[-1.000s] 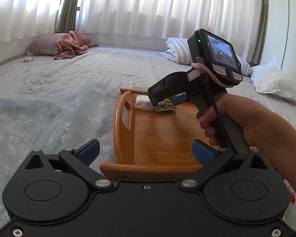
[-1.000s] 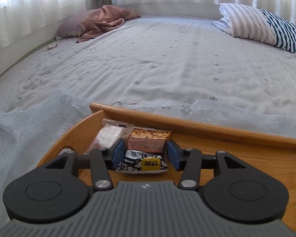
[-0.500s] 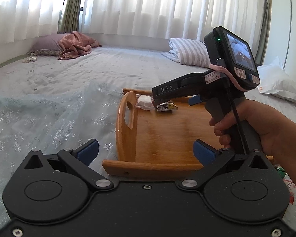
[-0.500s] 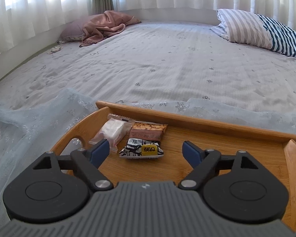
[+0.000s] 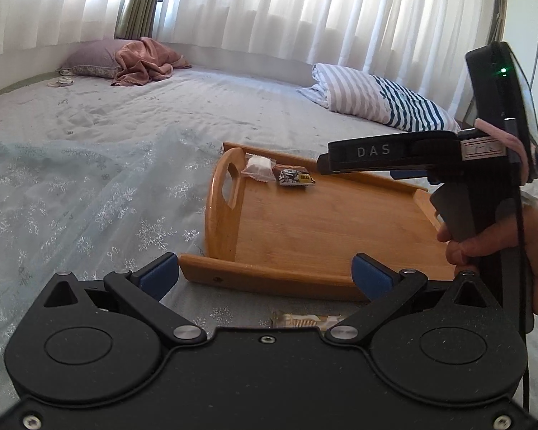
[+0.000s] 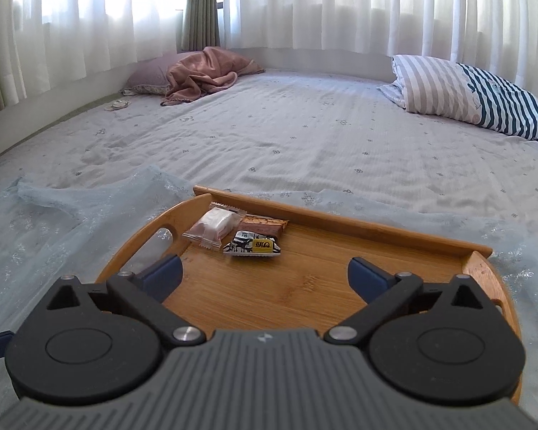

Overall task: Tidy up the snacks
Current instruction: 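Withdraw both grippers from the tray back toward the snack pile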

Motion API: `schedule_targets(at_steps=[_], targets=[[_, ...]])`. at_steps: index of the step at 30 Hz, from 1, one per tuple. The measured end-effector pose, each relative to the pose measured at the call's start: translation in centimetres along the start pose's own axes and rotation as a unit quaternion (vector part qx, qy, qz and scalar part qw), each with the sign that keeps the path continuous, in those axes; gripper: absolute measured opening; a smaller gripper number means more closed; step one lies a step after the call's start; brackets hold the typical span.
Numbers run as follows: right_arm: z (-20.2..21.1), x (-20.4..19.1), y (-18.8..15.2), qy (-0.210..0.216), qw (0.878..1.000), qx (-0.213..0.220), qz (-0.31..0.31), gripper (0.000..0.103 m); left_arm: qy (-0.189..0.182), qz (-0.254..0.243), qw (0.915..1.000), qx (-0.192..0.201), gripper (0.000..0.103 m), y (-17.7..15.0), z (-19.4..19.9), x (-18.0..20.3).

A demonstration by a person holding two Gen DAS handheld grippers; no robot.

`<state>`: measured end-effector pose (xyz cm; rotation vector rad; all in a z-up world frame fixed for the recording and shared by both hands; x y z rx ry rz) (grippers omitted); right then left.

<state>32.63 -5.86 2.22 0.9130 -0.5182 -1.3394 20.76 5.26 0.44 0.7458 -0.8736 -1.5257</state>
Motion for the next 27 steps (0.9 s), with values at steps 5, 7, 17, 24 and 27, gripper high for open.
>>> schedule_targets(at_steps=[5,7,17,24,27], targets=[[3.0,0.0,-1.0,0.006,1.0,0.012,0.009,0.103,0.001,-0.012,0.9999,-0.003,0.103,-0.5,0.5,0.9],[3.9,0.2,-1.8,0.005,1.0,0.012,0.01,0.103,-0.005,-0.007,0.9999,-0.006,0.103,-0.7,0.6,1.2],[7.1,1.8,-5.2,-0.013,1.0,0.007,0.004,0.103,-0.011,-0.03,0.9992,-0.024,0.103,-2.4,1.8,3.5],[9.5,3.2,-6.6,-0.025,1.0,0.013,-0.006,0.103,-0.01,-0.048,0.9985,-0.025,0.103,-2.7,2.9,4.5],[10.8,3.9,-7.4,-0.029,0.999,0.015,-0.008,0.103,-0.008,-0.052,0.9983,-0.027,0.103,-3.0,3.2,4.6]])
Point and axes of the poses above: each gripper's, at about its wrist camera, not at the fingertips, and z roughly against the way its jaws point, x to its right, y to its top, the point moved 10 cm from there along -z, roughly the way its jaws point, and after that the axes turned 12 degrees about -z, right-handed, at the moved point
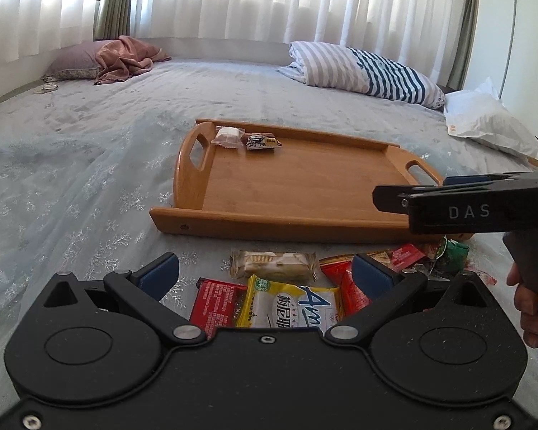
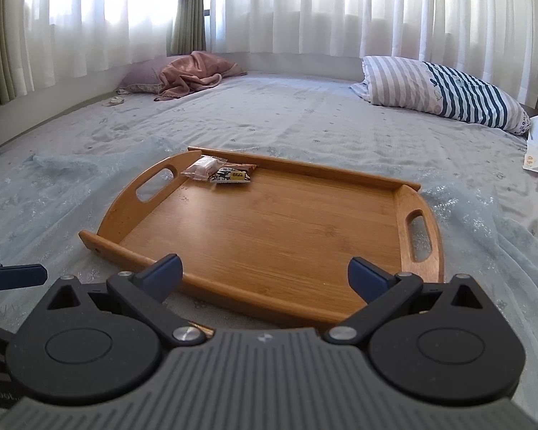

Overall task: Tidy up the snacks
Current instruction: 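Withdraw both grippers from the tray back toward the snack pile, then grasp the yellow Amerio packet with the left gripper while the right gripper grasps the pink-and-white packet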

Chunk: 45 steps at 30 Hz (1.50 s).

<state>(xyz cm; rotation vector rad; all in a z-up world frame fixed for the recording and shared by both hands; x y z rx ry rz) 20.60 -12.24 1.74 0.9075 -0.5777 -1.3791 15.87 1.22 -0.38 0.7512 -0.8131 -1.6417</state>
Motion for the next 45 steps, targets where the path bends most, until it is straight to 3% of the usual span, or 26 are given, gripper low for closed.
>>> schedule_targets(at_steps=[7,15,17,20,22,26,28,31,35,39,45], targets=[[3.1,1.9,-3.0,-0.003,0.999,0.008,-0.044,0.103,0.01,-0.018,0.9998,-0.004,0.103,-1.4,0.9,0.5],[5.4,4.3,-6.2,-0.039,0.998,-0.002,-0.039,0.102,0.008,-0.02,0.9997,-0.014,0.103,-2.6,1.2,0.8],[5.3,4.8,-7.2,-0.043,0.998,-0.015,-0.042,0.09,0.012,-0.02,0.9995,-0.02,0.102,-3.0,0.9,0.8],[5.3,5.0,-8.5,-0.044,0.998,-0.027,-0.032,0.086,0.006,-0.011,0.9997,-0.02,0.091,-3.5,0.9,1.1],[5.4,5.4,-8.9,-0.069,0.997,-0.019,-0.026,0.086,0.0,-0.008,0.9999,-0.014,0.084,-3.8,1.1,1.3],[4.8,6.6,-8.8,-0.065,0.995,-0.017,-0.067,0.086,0.011,-0.027,0.9996,-0.007,0.067,-3.8,1.3,1.6],[4.6,7.4,-8.6,-0.065,0.994,-0.013,-0.087,0.086,0.01,-0.031,0.9994,-0.005,0.052,-3.7,1.4,1.6],[4.6,8.5,-8.4,-0.07,0.992,-0.009,-0.108,0.089,-0.008,-0.028,0.9996,-0.003,0.046,-3.7,1.4,1.9],[4.4,9.9,-8.3,-0.064,0.987,-0.009,-0.148,0.089,-0.002,-0.041,0.9991,-0.008,0.045,-3.9,0.9,2.4],[4.0,10.1,-8.2,-0.082,0.988,-0.008,-0.134,0.089,0.001,-0.036,0.9993,-0.01,0.048,-3.8,0.4,2.5],[3.5,10.1,-8.2,-0.095,0.987,-0.006,-0.129,0.075,0.004,-0.026,0.9995,-0.017,0.057,-4.0,-0.3,2.3]])
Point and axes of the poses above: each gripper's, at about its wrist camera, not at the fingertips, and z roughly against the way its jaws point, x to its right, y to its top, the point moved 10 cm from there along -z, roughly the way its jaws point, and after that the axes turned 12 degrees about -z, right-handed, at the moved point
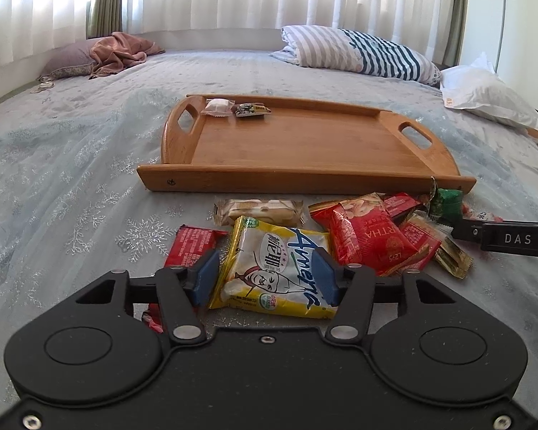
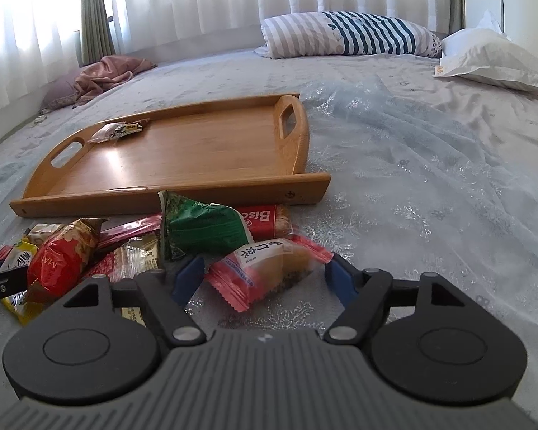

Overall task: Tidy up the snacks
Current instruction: 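Grasp the yellow Amerio packet with the left gripper while the right gripper grasps the pink-and-white packet, then carry both packets into the tray and open the left and right grippers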

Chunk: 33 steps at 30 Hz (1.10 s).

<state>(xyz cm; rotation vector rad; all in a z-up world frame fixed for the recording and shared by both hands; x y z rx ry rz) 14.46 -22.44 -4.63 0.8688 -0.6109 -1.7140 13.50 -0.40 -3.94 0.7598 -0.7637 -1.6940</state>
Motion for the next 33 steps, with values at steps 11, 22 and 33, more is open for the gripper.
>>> schedule_targets(at_steps=[11,22,33], targets=[[0.2,0.1,-0.1,0.001,1.0,0.005,0.0,0.058,0.005,-0.014,0.9999,0.006,0.054,-0.4,-0.5,0.7],[0.9,-0.2,-0.1,0.004,1.0,0.004,0.007,0.054,-0.005,0.017,0.9997,0.018,0.033,0.3,0.8,-0.6],[2.8,-0.9,0.7,0.009,0.999,0.027,0.015,0.054,-0.022,0.041,0.9982,0.036,0.025,0.9,2.2,-1.5]])
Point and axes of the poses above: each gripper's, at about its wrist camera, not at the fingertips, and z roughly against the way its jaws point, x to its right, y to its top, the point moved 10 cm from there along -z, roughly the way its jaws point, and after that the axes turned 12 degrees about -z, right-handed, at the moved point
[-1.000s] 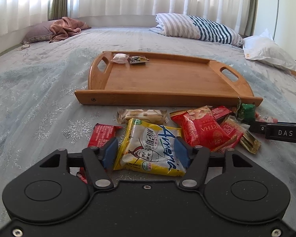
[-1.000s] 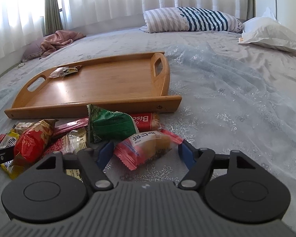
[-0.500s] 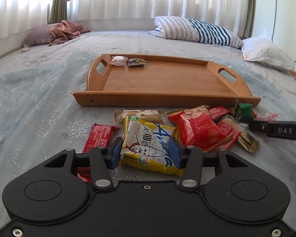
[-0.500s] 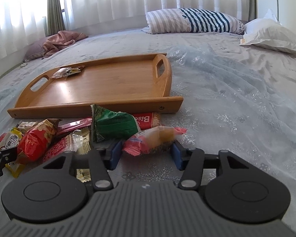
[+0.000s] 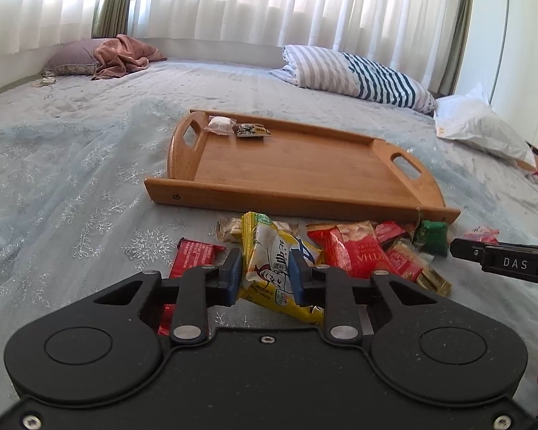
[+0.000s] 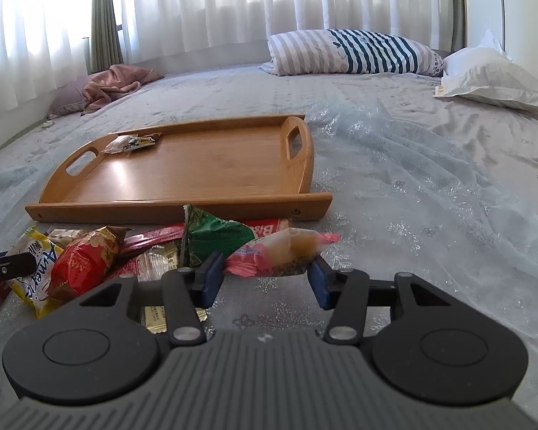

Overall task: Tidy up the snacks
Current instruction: 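Carry both packets into the tray and open the left and right grippers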

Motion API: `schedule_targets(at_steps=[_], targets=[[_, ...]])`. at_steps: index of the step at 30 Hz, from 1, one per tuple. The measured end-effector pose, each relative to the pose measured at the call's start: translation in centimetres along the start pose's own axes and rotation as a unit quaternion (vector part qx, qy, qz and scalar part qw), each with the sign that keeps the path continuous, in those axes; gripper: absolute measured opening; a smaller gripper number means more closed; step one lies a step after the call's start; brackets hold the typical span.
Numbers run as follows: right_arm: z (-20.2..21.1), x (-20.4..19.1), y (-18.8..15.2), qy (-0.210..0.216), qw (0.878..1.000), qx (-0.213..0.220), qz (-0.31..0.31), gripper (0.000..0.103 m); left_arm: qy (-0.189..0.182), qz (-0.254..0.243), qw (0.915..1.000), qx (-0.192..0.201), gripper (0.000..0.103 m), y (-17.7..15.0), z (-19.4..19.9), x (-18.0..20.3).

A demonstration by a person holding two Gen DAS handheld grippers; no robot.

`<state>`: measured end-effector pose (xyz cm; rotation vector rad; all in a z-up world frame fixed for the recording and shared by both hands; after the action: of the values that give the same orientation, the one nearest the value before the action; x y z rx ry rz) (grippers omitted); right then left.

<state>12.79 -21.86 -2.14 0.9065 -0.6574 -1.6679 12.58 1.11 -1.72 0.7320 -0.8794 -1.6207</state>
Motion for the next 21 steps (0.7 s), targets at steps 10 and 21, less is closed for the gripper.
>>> schedule_targets(at_steps=[10,21], targets=[[1.5,-2.0,2.5,0.018,0.999,0.037,0.017,0.054,0.01,0.018,0.9987,0.046,0.021,2.8,1.8,-1.7],[-1.0,-6.9,4.6,0.067,0.996,0.037,0.053,0.054,0.032,0.029,0.9951,0.088,0.021,8.0,0.2,-4.5]])
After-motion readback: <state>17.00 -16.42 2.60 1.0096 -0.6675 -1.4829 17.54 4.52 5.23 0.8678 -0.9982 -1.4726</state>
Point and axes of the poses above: each gripper's, at about its wrist camera, not at the fingertips, and z roughly against the way its jaws point, x to its right, y to its top, the point moved 10 cm from there along -z, roughly the way its jaws point, and after that the axes turned 12 degrees about -z, right-handed, at the moved point
